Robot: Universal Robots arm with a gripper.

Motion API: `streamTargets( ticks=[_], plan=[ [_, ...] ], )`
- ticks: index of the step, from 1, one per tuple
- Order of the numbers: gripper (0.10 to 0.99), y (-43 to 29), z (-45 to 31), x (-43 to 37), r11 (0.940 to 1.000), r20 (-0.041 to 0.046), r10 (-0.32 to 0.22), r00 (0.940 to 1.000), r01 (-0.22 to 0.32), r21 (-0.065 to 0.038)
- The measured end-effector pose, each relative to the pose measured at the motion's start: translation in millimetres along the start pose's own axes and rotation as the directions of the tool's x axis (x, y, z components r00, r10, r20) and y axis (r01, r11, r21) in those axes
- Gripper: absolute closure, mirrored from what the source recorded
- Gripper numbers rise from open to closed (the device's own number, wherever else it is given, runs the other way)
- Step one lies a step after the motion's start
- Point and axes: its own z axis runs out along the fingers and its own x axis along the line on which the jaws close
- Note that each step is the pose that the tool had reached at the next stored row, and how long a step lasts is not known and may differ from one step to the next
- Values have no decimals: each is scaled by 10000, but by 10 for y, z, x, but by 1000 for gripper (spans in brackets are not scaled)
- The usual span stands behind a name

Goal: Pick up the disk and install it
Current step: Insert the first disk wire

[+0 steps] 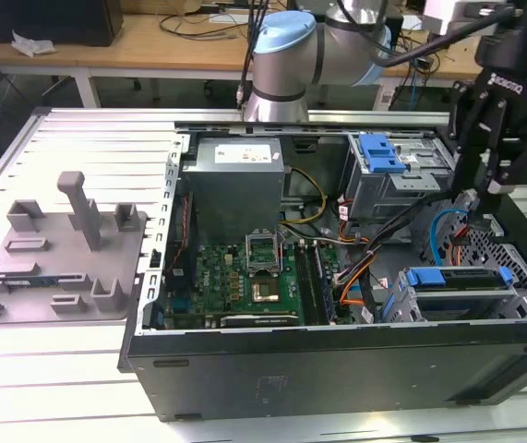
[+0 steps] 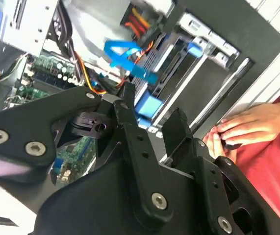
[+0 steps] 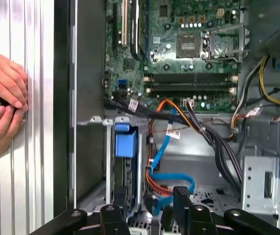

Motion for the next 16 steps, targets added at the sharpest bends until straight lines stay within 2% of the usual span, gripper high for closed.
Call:
streamTargets(
  ticks=[2, 4, 6, 8, 9, 11, 14, 16],
  plan=[
    [584, -102, 0, -14, 10000, -41, 32, 10000, -32, -8],
    [584, -145, -1, -28, 10000, -94, 81, 9999, -81, -19],
    [584, -171, -1, -63, 10000, -216, 88, 9997, -89, -22],
    [584, -190, -1, -110, 10000, -379, 85, 9992, -86, -27],
    [584, -208, -2, -167, 10000, -514, 81, 9986, -82, -35],
    [584, -251, -1, -213, 9998, -537, 167, 9984, -170, -63],
    [584, -258, 25, -221, 9971, -549, 733, 9958, -744, -186],
    [584, -258, 46, -226, 9921, -565, 1203, 9911, -1220, -286]
  ],
)
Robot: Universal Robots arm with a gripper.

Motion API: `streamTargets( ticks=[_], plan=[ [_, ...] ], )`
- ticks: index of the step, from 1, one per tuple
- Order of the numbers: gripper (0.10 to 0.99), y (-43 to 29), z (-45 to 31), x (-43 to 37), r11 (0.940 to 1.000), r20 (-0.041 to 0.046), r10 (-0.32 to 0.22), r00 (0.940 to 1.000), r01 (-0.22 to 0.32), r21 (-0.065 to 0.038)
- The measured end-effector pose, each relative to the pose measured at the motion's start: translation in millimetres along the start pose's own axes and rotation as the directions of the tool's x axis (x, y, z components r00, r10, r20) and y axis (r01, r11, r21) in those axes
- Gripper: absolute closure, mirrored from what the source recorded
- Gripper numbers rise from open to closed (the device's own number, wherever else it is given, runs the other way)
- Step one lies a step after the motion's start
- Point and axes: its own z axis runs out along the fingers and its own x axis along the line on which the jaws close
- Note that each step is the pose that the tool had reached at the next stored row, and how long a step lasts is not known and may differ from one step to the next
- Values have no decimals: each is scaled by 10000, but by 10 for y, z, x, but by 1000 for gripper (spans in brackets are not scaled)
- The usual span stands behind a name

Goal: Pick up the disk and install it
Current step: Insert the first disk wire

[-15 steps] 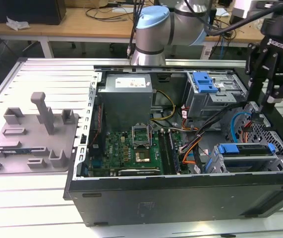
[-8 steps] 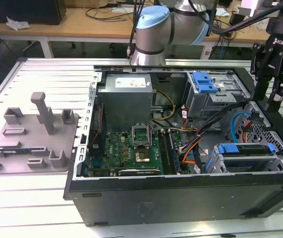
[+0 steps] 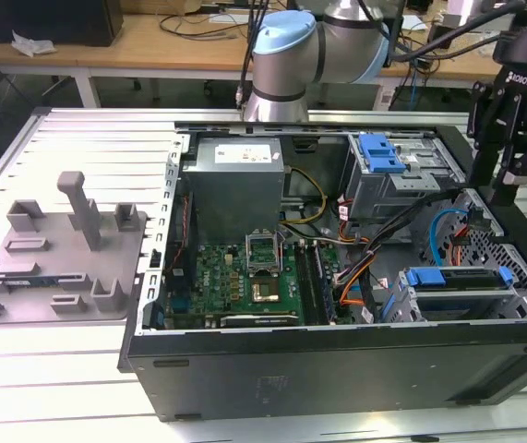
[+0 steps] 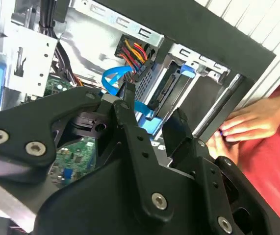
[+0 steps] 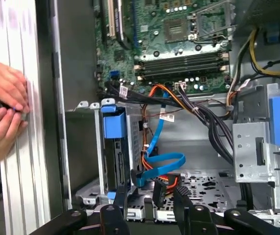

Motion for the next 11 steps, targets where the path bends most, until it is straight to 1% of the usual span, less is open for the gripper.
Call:
streamTargets(
  ticks=[1, 2, 6, 8, 9, 11],
  plan=[
    [584, -2, 6, -2, 9999, -2, 141, 9999, -141, -39],
    [584, -29, 10, -9, 9997, -23, 229, 9997, -229, -61],
    [584, -146, 20, -33, 9995, -125, 307, 9995, -308, -82],
    [584, -184, 25, -51, 9994, -255, 319, 9992, -322, -97],
    [584, -199, 28, -72, 9994, -341, 312, 9989, -316, -114],
    [584, -213, 33, -124, 9994, -468, 297, 9985, -305, -156]
  ],
)
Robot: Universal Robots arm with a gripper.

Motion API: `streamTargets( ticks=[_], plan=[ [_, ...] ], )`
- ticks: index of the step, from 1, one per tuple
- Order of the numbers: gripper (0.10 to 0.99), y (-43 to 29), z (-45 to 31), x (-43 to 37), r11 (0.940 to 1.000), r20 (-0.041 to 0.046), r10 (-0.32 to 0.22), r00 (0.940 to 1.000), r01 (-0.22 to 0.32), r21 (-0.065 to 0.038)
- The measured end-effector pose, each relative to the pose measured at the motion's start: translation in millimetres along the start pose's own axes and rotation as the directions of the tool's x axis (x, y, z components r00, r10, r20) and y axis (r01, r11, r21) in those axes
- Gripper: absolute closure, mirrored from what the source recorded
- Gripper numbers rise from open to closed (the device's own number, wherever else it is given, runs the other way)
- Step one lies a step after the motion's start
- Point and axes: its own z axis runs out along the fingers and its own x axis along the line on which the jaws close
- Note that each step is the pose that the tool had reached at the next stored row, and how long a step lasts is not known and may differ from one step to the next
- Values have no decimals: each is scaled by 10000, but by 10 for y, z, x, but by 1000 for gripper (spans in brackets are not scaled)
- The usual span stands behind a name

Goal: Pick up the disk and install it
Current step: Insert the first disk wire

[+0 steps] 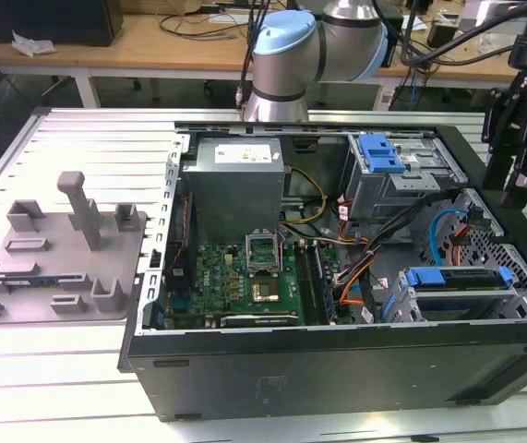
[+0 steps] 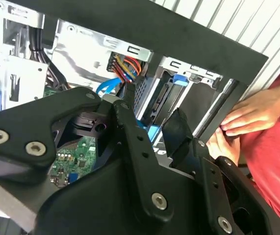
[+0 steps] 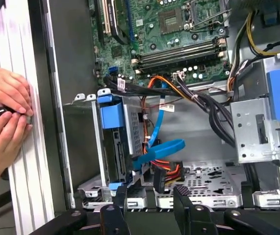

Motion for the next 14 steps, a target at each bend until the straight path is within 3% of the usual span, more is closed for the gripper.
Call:
streamTargets(
  ticks=[3, 8, 10, 11, 12, 13, 14],
  plan=[
    [584, -2, 32, -93, 10000, -28, 48, 10000, -49, -57],
    [584, -35, 108, -125, 9964, -52, 794, 9968, -795, -293],
    [584, -60, 119, -143, 9954, -103, 894, 9959, -897, -326],
    [584, -70, 120, -153, 9954, -147, 900, 9958, -904, -328],
    [584, -77, 123, -179, 9953, -240, 895, 9957, -903, -340],
    [584, -74, 130, -224, 9953, -385, 880, 9954, -894, -364],
    [584, -72, 135, -237, 9953, -448, 875, 9952, -892, -375]
  ],
)
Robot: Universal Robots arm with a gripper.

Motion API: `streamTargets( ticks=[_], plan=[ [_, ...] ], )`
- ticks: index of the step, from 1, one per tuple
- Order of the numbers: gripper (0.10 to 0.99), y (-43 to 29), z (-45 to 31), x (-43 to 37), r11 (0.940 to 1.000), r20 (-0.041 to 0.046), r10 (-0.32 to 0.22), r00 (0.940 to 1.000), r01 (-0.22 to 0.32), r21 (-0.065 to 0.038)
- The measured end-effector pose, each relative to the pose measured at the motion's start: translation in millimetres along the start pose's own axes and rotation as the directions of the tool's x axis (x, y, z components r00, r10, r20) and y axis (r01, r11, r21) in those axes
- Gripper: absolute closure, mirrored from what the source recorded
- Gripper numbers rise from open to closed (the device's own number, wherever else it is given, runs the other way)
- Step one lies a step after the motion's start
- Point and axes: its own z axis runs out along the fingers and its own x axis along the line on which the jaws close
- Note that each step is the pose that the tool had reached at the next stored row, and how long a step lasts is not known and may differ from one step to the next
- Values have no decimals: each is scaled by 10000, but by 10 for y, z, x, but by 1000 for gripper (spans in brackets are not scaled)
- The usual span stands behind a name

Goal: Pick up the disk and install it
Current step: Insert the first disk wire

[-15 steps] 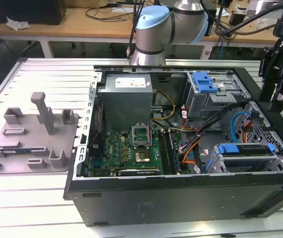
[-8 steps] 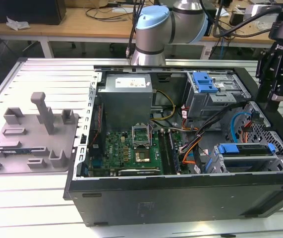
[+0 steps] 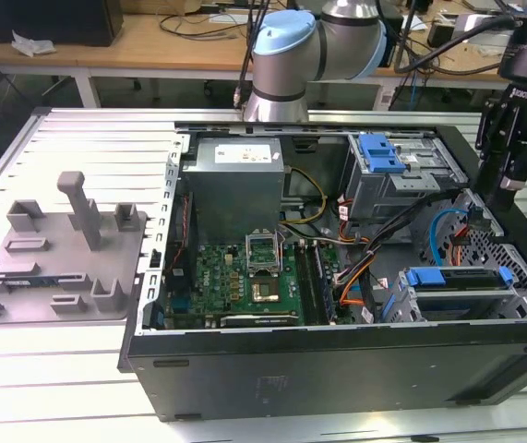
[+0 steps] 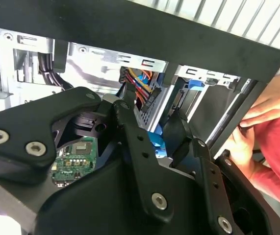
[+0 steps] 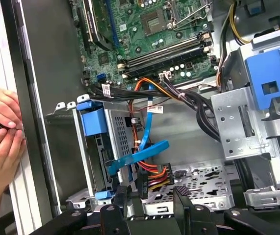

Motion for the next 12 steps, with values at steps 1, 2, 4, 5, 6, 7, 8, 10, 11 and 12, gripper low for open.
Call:
streamTargets(
  ticks=[1, 2, 4, 5, 6, 7, 8, 10, 11, 12],
  plan=[
    [584, 1, 7, -6, 10000, -55, -1, 10000, 1, -6],
    [584, 1, 10, -8, 10000, -128, -2, 9999, 2, -15],
    [584, 1, 17, -11, 10000, -158, 0, 9999, 0, -11],
    [584, 0, 23, -14, 10000, -192, -1, 9998, 0, -12],
    [584, 0, 31, -18, 10000, -244, -4, 9997, 3, -19],
    [596, 1, 39, -21, 10000, -282, -6, 9996, 5, -28],
    [596, 0, 53, -26, 10000, -329, -12, 9995, 11, -44],
    [733, -2, 88, -39, 10000, -404, -30, 9992, 27, -92],
    [733, -2, 100, -44, 9999, -430, -37, 9991, 32, -109],
    [733, -2, 112, -48, 9999, -452, -45, 9990, 39, -129]
  ],
)
